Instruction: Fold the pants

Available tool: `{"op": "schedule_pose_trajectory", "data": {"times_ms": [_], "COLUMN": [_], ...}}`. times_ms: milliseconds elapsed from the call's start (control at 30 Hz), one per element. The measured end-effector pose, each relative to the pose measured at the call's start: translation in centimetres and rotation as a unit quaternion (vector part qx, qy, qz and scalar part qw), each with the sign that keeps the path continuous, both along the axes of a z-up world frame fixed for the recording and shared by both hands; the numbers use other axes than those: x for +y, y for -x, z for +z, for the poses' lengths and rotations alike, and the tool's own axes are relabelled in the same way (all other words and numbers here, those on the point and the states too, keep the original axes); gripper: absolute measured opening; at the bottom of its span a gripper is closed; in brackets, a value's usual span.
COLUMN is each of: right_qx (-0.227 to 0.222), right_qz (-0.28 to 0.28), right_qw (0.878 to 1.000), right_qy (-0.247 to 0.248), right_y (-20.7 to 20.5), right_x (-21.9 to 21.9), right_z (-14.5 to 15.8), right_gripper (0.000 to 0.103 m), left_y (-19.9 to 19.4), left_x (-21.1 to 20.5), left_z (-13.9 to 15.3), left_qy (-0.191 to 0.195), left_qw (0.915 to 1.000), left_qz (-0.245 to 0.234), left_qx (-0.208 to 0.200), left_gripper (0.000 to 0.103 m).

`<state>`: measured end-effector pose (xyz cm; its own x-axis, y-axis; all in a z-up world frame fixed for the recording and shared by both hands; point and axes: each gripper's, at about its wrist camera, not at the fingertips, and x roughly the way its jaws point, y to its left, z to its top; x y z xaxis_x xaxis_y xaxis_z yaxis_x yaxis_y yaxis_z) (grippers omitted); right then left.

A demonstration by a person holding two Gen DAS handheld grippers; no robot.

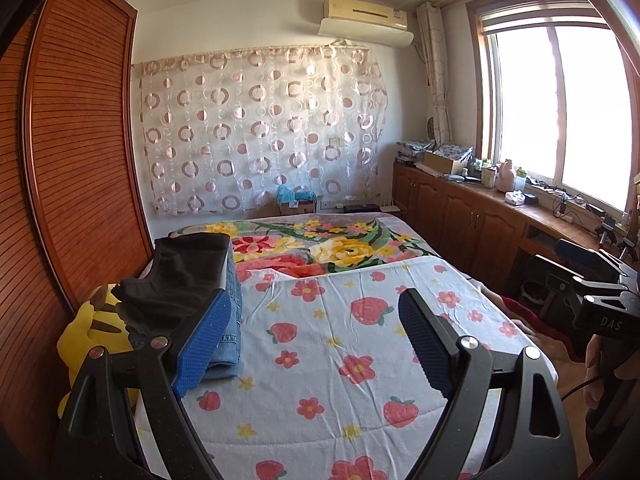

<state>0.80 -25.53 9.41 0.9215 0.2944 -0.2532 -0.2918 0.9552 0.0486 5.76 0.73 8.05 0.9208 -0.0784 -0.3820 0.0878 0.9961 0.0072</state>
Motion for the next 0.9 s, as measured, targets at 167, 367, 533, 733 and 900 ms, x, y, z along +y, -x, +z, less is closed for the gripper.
{"op": "schedule_pose_trajectory", "data": {"times_ms": [167,367,533,733,900], "right_qx": [-0.008,-0.01,-0.011,-0.008,-0.009], "right_qz": [0.001,0.001,-0.001,-0.001,-0.002], "right_qw": [1.0,1.0,1.0,1.0,1.0], "right_qy": [-0.002,-0.001,0.001,0.0,0.001], "right_y": [0.6,0.4,0.5,0.3,0.3], "right_x": [-0.5,-0.8,-0.9,-0.9,-1.0], "right_z": [-0.1,-0.5,-0.5,-0.4,-0.4], "right_gripper": [0.094,0.094,0.094,0.094,0.094], "left_y": [0.5,0.5,0.5,0.5,0.5], "left_x": [0.2,0.1,0.2,0.2,0.2], "left_z": [0.4,0.3,0.3,0.4,0.4], "left_qy": [0.002,0.002,0.002,0.002,0.002], "left_qw": [1.0,1.0,1.0,1.0,1.0], "left_qz": [0.0,0.0,0.0,0.001,0.001], "left_qx": [-0.006,-0.005,-0.005,-0.005,-0.005], "left_gripper": [0.086,0.086,0.086,0.086,0.086]}}
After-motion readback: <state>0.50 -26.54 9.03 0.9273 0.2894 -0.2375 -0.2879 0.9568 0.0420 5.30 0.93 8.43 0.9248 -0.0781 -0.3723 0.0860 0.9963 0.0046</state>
